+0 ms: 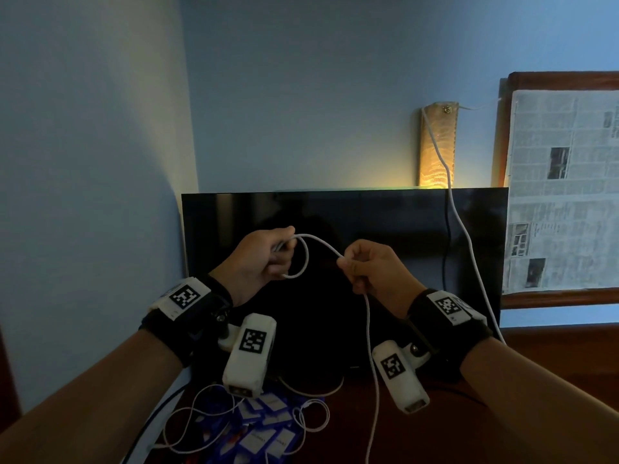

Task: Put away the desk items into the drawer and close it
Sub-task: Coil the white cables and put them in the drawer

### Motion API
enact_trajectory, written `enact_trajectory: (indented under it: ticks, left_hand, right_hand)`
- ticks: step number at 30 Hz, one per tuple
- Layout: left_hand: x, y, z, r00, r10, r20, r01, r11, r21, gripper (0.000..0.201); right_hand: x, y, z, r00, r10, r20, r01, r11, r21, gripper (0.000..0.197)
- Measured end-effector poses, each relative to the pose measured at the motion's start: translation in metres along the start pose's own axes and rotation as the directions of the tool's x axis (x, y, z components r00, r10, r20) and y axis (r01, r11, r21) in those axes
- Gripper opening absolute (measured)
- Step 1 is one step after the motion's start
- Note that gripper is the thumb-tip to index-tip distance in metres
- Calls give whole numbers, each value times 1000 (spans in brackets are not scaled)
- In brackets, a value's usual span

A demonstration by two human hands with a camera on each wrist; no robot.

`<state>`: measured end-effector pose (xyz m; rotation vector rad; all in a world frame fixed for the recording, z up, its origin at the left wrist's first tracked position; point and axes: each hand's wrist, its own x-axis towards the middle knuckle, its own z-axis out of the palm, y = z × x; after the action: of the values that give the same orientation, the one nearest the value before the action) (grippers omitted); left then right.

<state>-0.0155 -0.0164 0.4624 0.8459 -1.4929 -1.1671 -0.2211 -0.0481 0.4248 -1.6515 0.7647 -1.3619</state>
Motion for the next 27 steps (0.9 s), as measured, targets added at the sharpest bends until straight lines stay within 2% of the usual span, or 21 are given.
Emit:
enact_trajectory:
  ticks: [5,7,10,13,18,22,27]
  left_hand:
    - [1,1,-16,997,34,-64,-45,983,-179,35]
    - [0,1,-17,994,52,-100,-71,978,-197,35]
    - [-2,0,-13,982,112,-155,-133,982,-132,35]
    - [-3,2,-7,960,178,-216,-190,981,-36,35]
    - [-5,6,0,933,254,-257,-244,967,69,34]
    - [-6,9,0,920,260,-293,-267,963,16,33]
    - [-8,18,-16,885,222,-410,-298,945,-131,38]
  right_hand:
    - [-2,13,-11,994,76,-83,-71,996,60,23]
    - [-2,16,-9,989,80,-124,-84,996,-28,22]
    - [-1,18,3,991,26,-132,-58,968,-243,24]
    - [-3,17,18,997,-55,-62,24,906,-423,26]
    - [-11,7,40,989,-89,119,140,818,-557,25]
    - [-14,-1,46,987,-94,134,149,856,-495,19]
    - [-10,5,32,1000,-6,-17,2,979,-204,22]
